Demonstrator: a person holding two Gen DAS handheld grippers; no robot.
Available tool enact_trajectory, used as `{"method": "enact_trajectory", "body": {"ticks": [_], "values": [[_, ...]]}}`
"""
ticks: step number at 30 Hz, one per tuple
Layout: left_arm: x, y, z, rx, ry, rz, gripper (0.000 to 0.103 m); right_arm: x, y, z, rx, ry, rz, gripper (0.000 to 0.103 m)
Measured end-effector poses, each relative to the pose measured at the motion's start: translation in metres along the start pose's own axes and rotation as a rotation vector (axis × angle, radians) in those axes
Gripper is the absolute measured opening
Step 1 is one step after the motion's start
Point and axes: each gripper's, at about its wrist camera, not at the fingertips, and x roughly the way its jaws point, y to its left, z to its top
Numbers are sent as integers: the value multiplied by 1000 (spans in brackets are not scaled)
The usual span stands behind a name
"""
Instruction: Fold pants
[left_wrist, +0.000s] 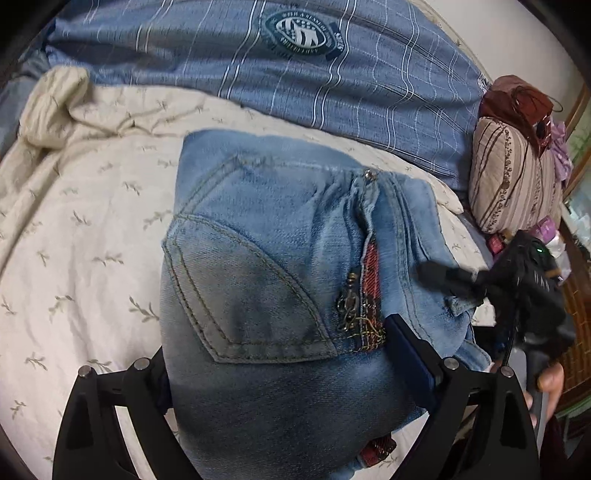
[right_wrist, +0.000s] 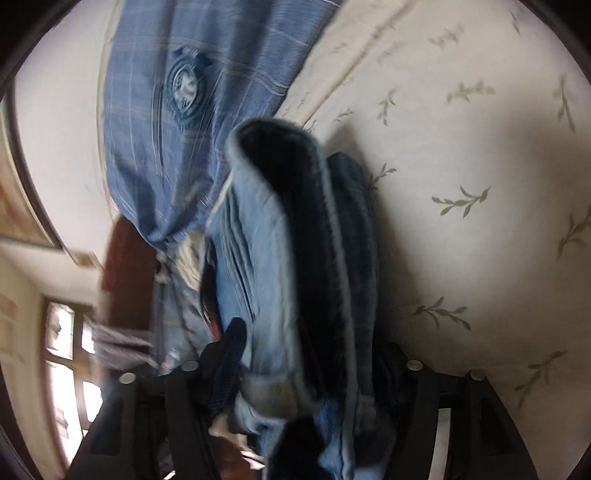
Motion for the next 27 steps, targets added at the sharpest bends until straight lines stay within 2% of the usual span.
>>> {"method": "enact_trajectory", "body": {"ticks": [4,5,7,10,14,19,23,27], "values": [[0,6,-8,-6,-19,-33,94,1,-5,4,35,-23,40,67],[-2,5,-11,8,-35,-30,91,1,-1,2,9,-33,22,64],[-5,-1,-15,51,-62,-9,86,6,13,-6,-85,-62,-82,48],[-9,-4,-18,67,-94,5,78,3,30,-15,-194,-104,-145,40],[-16,-11,-20,112,-129,29,66,3,53,-30,-354,-160,-233,39],[-28,-19,-21,186,-169,52,51,6,69,-37,-456,-197,-298,39],[-36,-16,-17,189,-188,47,48,4,75,-41,-494,-206,-296,39],[-50,-14,-12,190,-241,47,48,3,85,-47,-531,-215,-275,39]]}}
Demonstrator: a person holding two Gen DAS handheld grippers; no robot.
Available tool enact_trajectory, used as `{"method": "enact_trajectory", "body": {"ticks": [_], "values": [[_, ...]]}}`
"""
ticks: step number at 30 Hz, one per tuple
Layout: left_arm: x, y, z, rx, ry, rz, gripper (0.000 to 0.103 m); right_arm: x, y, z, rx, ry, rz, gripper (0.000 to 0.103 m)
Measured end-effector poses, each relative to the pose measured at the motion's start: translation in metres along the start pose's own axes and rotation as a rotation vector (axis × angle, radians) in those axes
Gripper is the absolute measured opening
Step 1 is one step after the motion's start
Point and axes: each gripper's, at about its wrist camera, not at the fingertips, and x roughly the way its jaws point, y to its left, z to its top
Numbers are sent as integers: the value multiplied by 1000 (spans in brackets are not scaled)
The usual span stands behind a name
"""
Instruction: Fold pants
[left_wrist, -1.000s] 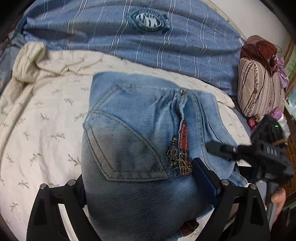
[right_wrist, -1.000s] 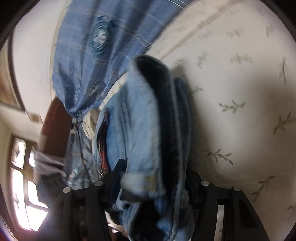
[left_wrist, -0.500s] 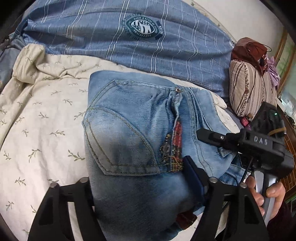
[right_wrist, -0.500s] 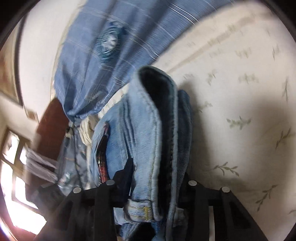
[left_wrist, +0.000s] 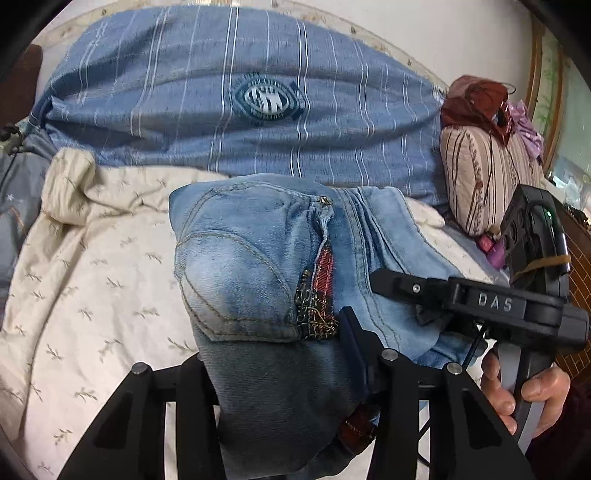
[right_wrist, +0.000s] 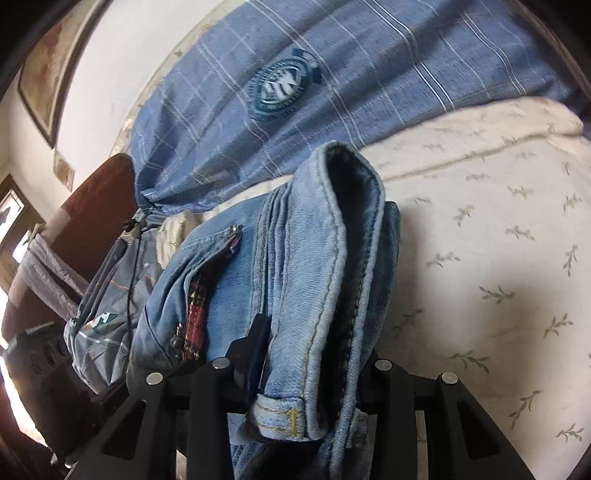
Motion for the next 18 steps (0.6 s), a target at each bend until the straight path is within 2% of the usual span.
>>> {"method": "enact_trajectory", "body": {"ticks": [7,10,15,18], "values": [[-23,-3,6,47,-104,29,48,-15,21,4,-49,-81,43,39],[-23,2,7,32,-126,44,48,-15,28,8,-60,-104,58,39],[-4,8,4,43,-74,80,49,0,27,11,-31,-84,25,39],[19,10,1,33,33,84,50,17,9,10,63,4,-10,39]]}}
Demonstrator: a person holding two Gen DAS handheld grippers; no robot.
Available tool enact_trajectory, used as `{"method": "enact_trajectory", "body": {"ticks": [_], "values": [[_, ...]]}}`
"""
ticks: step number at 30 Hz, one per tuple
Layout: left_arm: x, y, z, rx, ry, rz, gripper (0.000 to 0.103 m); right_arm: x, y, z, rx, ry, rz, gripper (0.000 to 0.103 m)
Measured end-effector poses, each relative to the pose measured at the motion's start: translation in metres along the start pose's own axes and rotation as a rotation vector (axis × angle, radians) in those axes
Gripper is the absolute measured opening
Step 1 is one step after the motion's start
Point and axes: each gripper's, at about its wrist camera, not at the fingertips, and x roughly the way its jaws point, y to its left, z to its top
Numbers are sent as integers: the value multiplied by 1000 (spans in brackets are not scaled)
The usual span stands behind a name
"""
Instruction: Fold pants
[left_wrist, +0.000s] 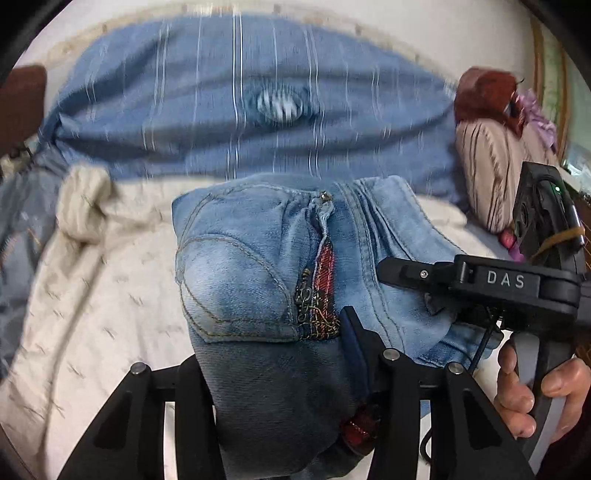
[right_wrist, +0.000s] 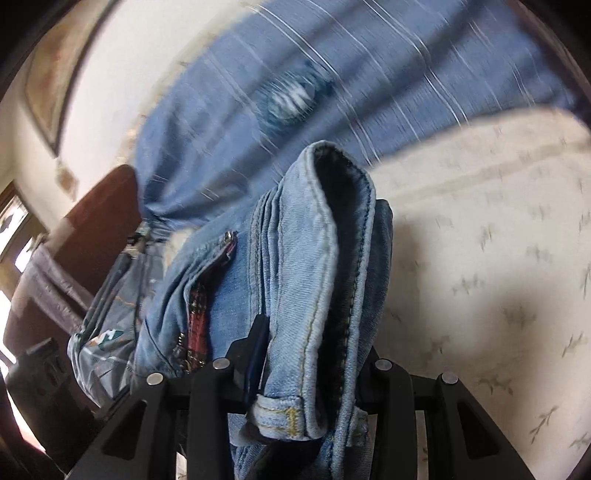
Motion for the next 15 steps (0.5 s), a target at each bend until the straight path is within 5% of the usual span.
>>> {"method": "enact_trajectory", "body": {"ticks": [2,7,15], "values": [[13,1,-4,-3,58,22,67,11,-13,-3,51,64,-44,40],[14,-4,-7,5,57,68,78,13,-23,-5,78,107,-96,62],[-5,14,-13,-108,53,79,89,-19,-33,-2,84,54,-44,62]]}}
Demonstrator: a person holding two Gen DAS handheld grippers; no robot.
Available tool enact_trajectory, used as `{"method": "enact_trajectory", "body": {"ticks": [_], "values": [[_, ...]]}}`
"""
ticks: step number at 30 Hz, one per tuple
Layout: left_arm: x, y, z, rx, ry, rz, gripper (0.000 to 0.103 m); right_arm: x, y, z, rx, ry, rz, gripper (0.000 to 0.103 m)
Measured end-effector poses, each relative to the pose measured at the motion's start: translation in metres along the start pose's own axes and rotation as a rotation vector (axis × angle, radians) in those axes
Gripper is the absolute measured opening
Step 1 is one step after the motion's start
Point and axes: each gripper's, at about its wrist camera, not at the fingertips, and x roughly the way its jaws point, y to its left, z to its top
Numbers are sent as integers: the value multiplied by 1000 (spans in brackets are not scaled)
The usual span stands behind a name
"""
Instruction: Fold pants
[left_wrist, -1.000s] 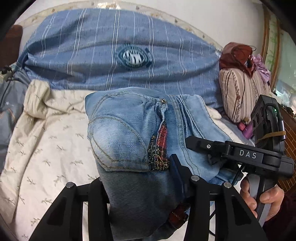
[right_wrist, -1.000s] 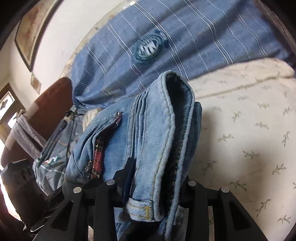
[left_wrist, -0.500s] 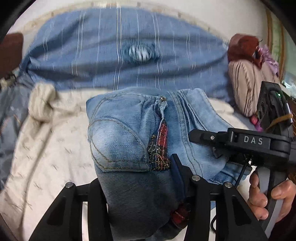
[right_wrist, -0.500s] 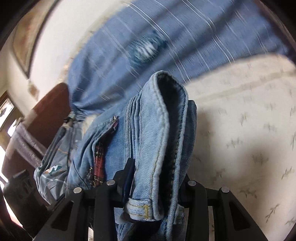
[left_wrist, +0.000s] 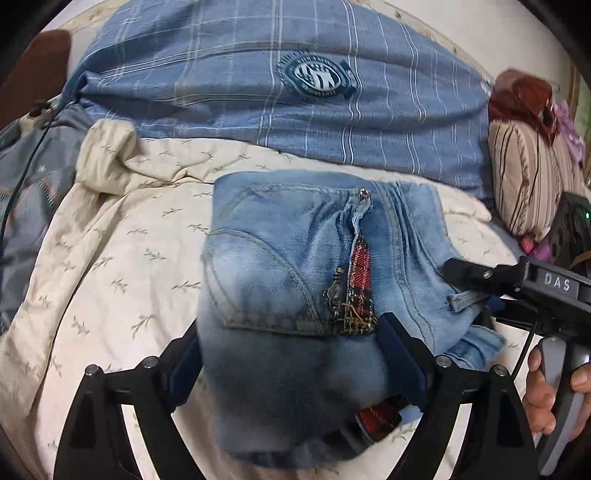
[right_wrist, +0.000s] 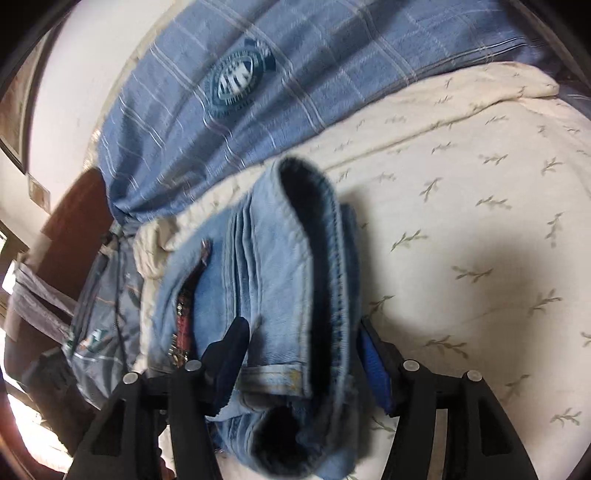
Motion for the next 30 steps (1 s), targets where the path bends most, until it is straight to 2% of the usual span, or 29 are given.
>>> {"method": "enact_trajectory", "body": {"ticks": [5,10,15,30], "values": [[-27,-11,-12,86,-97,110,91,-35,-10,3,26,-115,27,64],[-40,-25,-23,165,-129,203,93,-60,-12,-2,8,-179,31,64],[-52,-29,-33,154,-137,266,93,-79,-7,-12,-46,-221,-6,64],[-89,-34,-51,88,-156,361,97,-131,28,-59,-227,-339,26,68]]}}
